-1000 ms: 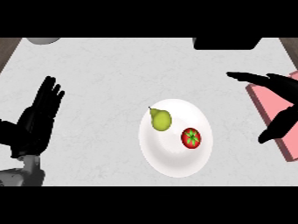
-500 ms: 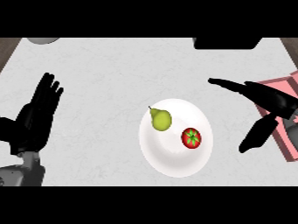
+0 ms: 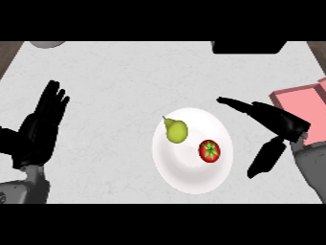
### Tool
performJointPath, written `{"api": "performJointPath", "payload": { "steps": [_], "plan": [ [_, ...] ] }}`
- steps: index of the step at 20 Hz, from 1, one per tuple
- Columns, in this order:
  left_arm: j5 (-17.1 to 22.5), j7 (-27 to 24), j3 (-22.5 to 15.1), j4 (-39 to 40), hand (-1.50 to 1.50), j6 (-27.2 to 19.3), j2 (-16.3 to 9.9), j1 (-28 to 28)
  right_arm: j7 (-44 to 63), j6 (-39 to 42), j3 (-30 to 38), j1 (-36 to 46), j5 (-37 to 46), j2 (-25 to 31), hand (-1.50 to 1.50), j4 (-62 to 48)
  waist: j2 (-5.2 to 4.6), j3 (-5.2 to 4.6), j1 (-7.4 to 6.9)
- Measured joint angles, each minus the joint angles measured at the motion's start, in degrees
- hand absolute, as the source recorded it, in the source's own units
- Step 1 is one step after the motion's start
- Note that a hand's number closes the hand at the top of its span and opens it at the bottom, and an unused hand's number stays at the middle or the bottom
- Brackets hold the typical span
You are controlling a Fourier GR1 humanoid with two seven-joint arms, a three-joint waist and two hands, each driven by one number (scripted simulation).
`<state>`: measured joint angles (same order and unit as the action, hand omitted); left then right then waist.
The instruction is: Pick the tomato from the plate and place it in the cardboard box
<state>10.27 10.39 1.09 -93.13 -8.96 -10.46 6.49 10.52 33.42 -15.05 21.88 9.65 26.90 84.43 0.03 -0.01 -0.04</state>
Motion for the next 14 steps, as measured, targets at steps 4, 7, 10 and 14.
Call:
{"api": "performJointPath", "payload": {
  "steps": [4,7,10,14],
  "plan": [
    [-0.6,1.4,0.4,-1.8,0.00,0.2,0.4,-0.4,-0.8,-0.7,0.8,-0.3,4.4,-3.3,-1.50,-1.3,-0.01,0.01,-0.10],
    [-0.9,1.4,0.9,-1.3,0.00,0.6,0.9,0.1,-1.6,-0.8,1.6,-1.0,7.0,-5.3,-1.50,-1.6,-0.02,0.01,-0.08],
    [-1.4,1.8,1.3,-1.4,0.00,1.0,1.2,0.4,-2.0,0.2,2.6,-1.0,9.0,-7.0,-1.50,-2.4,-0.02,0.01,-0.07],
    [-1.9,1.6,1.5,-0.4,0.00,1.2,2.1,1.2,-2.9,1.0,3.4,-1.6,11.5,-8.9,-1.50,-3.3,-0.03,0.01,-0.06]
  ]
}}
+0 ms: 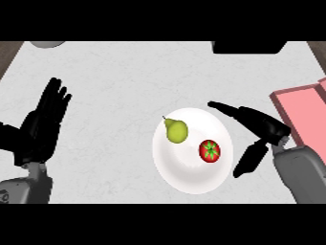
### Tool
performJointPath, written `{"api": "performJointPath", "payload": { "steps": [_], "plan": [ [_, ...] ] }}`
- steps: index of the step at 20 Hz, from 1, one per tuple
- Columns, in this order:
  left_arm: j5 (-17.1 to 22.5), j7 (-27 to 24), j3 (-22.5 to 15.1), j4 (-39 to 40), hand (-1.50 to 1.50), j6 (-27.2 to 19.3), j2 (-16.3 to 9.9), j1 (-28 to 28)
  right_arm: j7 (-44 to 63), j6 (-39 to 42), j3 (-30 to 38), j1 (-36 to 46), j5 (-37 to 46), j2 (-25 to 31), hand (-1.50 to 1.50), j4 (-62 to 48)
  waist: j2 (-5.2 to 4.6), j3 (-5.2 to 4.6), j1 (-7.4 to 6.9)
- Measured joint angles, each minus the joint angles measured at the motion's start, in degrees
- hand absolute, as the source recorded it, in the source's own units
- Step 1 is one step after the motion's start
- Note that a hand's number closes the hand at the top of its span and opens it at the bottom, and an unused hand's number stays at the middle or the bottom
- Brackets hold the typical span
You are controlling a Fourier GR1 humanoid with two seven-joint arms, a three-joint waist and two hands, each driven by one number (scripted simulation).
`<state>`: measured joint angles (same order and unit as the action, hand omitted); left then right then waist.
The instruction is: Pick the tomato from the plate and place it in the cardboard box
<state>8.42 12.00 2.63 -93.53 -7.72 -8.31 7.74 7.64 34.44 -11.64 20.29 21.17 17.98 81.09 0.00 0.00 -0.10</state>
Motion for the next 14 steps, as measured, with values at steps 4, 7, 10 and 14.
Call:
{"api": "performJointPath", "payload": {
  "steps": [4,7,10,14],
  "plan": [
    [-0.3,-0.3,0.5,-0.3,0.00,0.5,0.3,-0.8,-1.0,-0.5,-0.2,-0.7,3.3,-2.0,-1.50,-1.0,0.00,0.00,-0.02],
    [-0.9,0.3,0.5,-1.1,0.00,0.5,0.5,-1.1,-2.3,-1.8,-0.3,-1.0,6.4,-2.6,-1.50,-2.2,0.01,0.00,-0.04],
    [-1.3,-0.4,0.4,-1.0,0.00,1.0,0.9,-1.8,-4.2,-3.5,-0.7,-1.7,9.4,-3.7,-1.50,-4.2,0.00,0.00,-0.04],
    [-1.6,-0.9,0.6,-1.1,0.00,1.5,1.6,-2.8,-5.4,-3.3,0.5,0.2,11.6,-5.0,-1.50,-7.3,-0.01,0.00,-0.09]
  ]
}}
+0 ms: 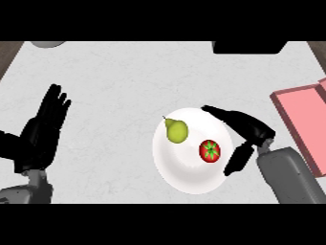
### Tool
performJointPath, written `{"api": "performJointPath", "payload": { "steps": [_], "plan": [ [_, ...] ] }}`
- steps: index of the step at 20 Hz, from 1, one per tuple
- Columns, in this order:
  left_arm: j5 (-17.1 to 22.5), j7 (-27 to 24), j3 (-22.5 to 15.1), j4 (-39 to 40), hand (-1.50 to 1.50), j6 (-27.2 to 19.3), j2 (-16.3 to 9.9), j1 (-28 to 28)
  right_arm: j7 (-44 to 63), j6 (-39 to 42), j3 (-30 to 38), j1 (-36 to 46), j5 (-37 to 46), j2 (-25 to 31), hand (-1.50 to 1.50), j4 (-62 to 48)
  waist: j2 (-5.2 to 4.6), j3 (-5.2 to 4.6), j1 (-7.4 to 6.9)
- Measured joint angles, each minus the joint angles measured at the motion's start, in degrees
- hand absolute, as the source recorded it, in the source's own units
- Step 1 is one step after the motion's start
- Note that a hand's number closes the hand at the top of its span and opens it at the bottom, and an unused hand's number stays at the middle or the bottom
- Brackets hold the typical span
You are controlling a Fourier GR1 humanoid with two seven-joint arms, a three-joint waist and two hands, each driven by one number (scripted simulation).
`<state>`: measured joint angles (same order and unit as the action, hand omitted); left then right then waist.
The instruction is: Pick the tomato from the plate and place it in the cardboard box
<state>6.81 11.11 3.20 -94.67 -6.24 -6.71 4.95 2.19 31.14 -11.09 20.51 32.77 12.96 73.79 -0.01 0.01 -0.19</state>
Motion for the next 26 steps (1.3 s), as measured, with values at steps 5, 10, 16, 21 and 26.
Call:
{"api": "performJointPath", "payload": {
  "steps": [5,10,16,21,26],
  "plan": [
    [0.2,1.8,0.7,-1.2,0.00,0.5,-0.4,0.8,-0.6,0.0,-0.1,-0.8,2.1,-1.8,-1.50,-0.9,0.02,0.00,0.06],
    [0.0,2.4,1.4,-1.3,0.00,0.7,-0.3,1.6,-0.5,0.3,0.0,-1.0,4.0,-3.4,-1.50,-0.9,0.01,0.00,0.07],
    [-0.8,1.4,1.2,-0.8,0.00,0.7,0.6,0.7,-2.0,-1.1,-0.8,-2.7,6.9,-4.8,-1.50,-2.4,0.03,-0.01,0.09],
    [-1.3,2.0,1.0,-1.1,0.00,0.4,1.1,1.5,-4.0,-1.4,-0.1,-2.5,8.5,-5.0,-1.50,-4.3,0.01,0.00,0.08],
    [-1.2,2.9,1.4,-1.8,0.00,0.5,1.1,1.7,-5.5,-2.6,-0.7,-3.5,10.5,-5.8,-1.50,-4.5,0.01,0.00,0.09]
  ]
}}
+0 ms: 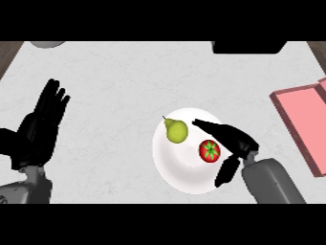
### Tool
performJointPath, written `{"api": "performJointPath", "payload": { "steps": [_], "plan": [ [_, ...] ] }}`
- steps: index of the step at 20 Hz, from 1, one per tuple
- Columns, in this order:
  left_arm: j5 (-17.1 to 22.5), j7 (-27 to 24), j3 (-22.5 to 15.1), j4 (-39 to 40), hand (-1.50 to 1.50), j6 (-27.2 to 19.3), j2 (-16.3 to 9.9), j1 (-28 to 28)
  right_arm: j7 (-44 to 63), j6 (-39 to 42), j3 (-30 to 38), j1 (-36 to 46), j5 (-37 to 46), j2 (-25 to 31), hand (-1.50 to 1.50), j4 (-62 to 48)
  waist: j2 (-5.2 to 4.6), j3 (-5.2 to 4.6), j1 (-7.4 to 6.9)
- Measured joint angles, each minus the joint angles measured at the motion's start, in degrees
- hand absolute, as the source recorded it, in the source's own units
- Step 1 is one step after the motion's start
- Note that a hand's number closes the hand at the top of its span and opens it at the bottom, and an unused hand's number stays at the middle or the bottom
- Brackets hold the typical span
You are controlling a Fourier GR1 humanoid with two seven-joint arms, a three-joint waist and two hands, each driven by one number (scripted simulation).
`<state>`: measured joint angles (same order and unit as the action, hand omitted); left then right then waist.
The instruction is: Pick the tomato from the plate and place it in the cardboard box
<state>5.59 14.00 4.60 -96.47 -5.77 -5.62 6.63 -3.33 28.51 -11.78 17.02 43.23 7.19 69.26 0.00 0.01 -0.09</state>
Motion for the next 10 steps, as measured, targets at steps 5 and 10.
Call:
{"api": "performJointPath", "payload": {
  "steps": [5,10],
  "plan": [
    [0.2,0.1,0.0,-1.3,0.00,0.8,0.0,-1.4,-3.5,-2.2,0.8,2.2,1.7,-0.2,1.50,-4.1,0.01,-0.02,-0.12],
    [0.3,0.1,0.3,-1.0,0.00,1.0,0.0,-1.2,-7.8,-5.4,-0.6,1.7,4.7,1.2,1.50,-3.7,0.00,-0.01,-0.05]
  ]
}}
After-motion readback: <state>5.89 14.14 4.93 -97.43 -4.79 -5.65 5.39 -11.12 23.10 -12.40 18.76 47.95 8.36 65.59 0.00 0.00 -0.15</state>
